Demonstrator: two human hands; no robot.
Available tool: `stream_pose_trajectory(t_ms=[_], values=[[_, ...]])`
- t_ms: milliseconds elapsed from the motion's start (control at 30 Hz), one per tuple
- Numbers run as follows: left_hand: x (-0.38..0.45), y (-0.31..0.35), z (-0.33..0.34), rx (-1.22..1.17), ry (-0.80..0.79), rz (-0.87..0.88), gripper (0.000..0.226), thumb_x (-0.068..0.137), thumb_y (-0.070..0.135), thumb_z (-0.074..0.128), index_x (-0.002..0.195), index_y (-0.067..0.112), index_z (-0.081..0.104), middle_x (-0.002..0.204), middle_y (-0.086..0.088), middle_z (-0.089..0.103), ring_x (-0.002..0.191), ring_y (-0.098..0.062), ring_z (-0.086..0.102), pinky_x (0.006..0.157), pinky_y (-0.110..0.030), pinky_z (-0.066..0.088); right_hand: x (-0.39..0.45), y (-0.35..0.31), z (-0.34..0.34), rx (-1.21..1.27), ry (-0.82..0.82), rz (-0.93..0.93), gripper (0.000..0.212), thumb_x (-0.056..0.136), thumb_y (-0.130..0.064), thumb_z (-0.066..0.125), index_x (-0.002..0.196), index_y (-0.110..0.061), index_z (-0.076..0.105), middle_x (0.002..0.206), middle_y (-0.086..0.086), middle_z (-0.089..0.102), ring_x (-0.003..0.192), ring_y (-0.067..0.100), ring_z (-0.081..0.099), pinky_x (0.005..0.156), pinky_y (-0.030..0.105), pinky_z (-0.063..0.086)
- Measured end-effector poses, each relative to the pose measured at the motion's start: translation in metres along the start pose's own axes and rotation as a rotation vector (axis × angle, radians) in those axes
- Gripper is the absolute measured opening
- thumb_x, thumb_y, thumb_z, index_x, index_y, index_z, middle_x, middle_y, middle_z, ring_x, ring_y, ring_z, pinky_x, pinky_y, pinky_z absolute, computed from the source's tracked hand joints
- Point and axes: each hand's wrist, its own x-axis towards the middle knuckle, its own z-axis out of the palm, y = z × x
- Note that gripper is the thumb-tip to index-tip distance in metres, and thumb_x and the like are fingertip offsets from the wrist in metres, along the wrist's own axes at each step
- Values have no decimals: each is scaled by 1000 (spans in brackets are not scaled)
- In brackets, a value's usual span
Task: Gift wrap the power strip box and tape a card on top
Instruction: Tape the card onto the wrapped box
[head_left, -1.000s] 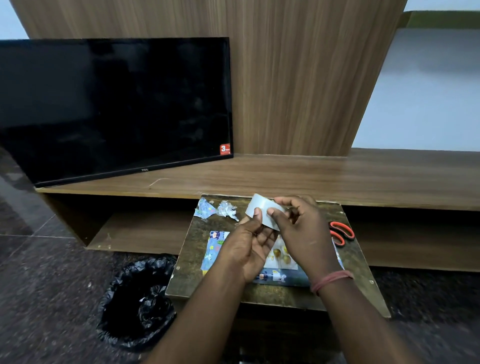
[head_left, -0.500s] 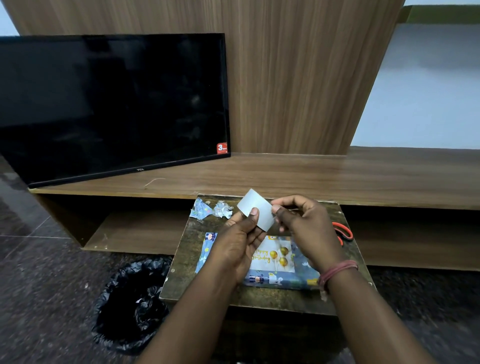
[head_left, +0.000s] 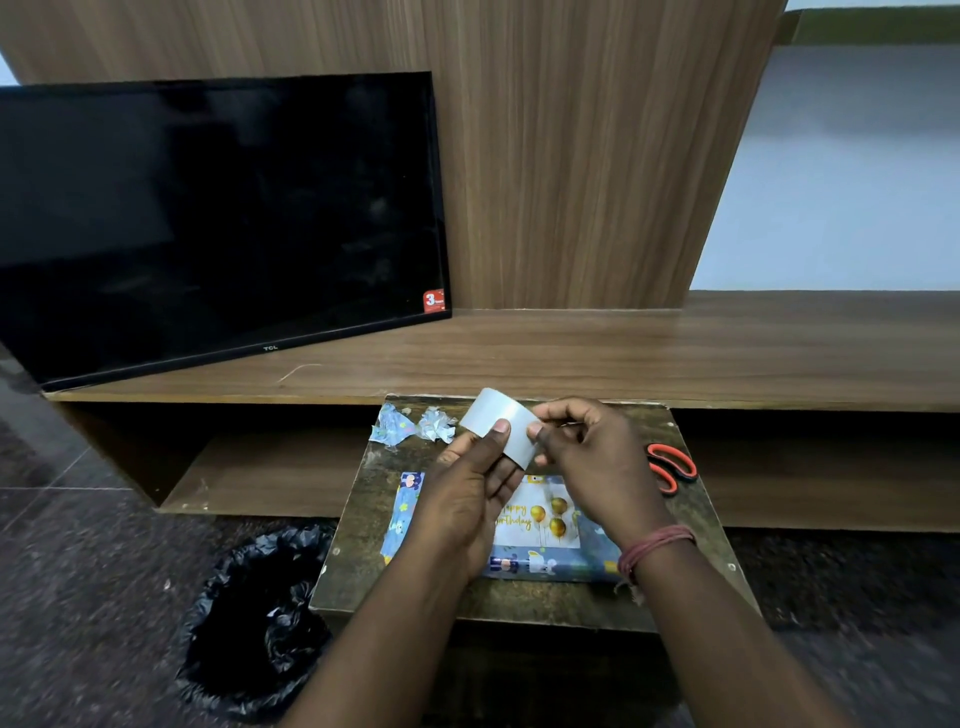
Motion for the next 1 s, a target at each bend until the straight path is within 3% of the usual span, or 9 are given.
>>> stream_pose_trajectory(t_ms=[167, 300, 500, 600, 700, 767, 867, 933, 1000], values=[[-2, 2, 0, 7, 8, -1, 17, 94, 21, 70, 108, 12, 68, 92, -5, 76, 76, -11, 71, 92, -31, 54, 2, -1, -1, -13, -39, -31, 25, 90, -1, 70, 84, -25, 72, 79, 4, 70, 68, 11, 69, 64, 27, 60], [-3, 4, 1, 29, 13, 21, 14, 93, 20, 70, 105, 13, 69, 96, -9, 74, 85, -16, 70, 90, -32, 55, 1, -3, -1, 22, -65, -26, 18, 92, -4, 69, 92, -21, 75, 86, 11, 72, 65, 9, 67, 59, 22, 55], [-4, 7, 0, 175, 7, 76, 20, 94, 21, 69, 110, 10, 72, 82, -8, 66, 66, -9, 63, 62, -19, 53, 2, -3, -6, 16, -61, -10, 9, 94, -12, 68, 91, -16, 76, 66, 2, 69, 54, 15, 59, 55, 30, 54], [-2, 8, -3, 254, 39, 119, 28, 92, 23, 72, 109, 0, 72, 82, -14, 52, 64, -16, 48, 58, -23, 43, 4, -4, -10, 38, -77, 17, 6, 92, -9, 70, 87, -11, 74, 64, 6, 66, 52, 17, 57, 53, 29, 51], [-3, 10, -2, 348, 89, 167, 22, 90, 25, 75, 93, 3, 75, 68, -10, 51, 63, -19, 44, 60, -28, 41, 3, -2, -9, -52, -60, -31, 10, 92, -10, 70, 83, -14, 73, 65, 1, 68, 52, 15, 59, 54, 32, 53], [-4, 10, -1, 420, 135, 216, 29, 89, 23, 76, 77, 0, 66, 58, -7, 46, 54, -18, 40, 55, -27, 39, 2, 3, -5, -245, -19, -160, 15, 91, -12, 69, 79, -20, 70, 71, -3, 68, 61, 13, 64, 60, 33, 55], [-5, 9, 1, 470, 172, 294, 40, 88, 22, 77, 61, 9, 50, 52, -2, 35, 49, -17, 30, 49, -27, 29, -1, 7, 3, -447, -50, -347, 23, 89, -4, 63, 77, -23, 63, 84, -10, 61, 75, 7, 60, 68, 26, 49], [-5, 9, 0, 501, 177, 312, 49, 85, 29, 78, 61, 4, 43, 54, -4, 32, 52, -20, 26, 54, -32, 25, -1, 7, 4, -443, -77, -372, 25, 88, -1, 61, 76, -23, 61, 88, -10, 58, 77, 8, 59, 70, 28, 49], [-5, 11, 0, 485, 204, 295, 49, 88, 24, 76, 58, 6, 42, 47, 1, 36, 44, -18, 31, 50, -25, 28, -1, 6, 3, -390, -106, -364, 25, 89, -2, 61, 76, -23, 61, 89, -10, 57, 78, 10, 59, 72, 31, 51]])
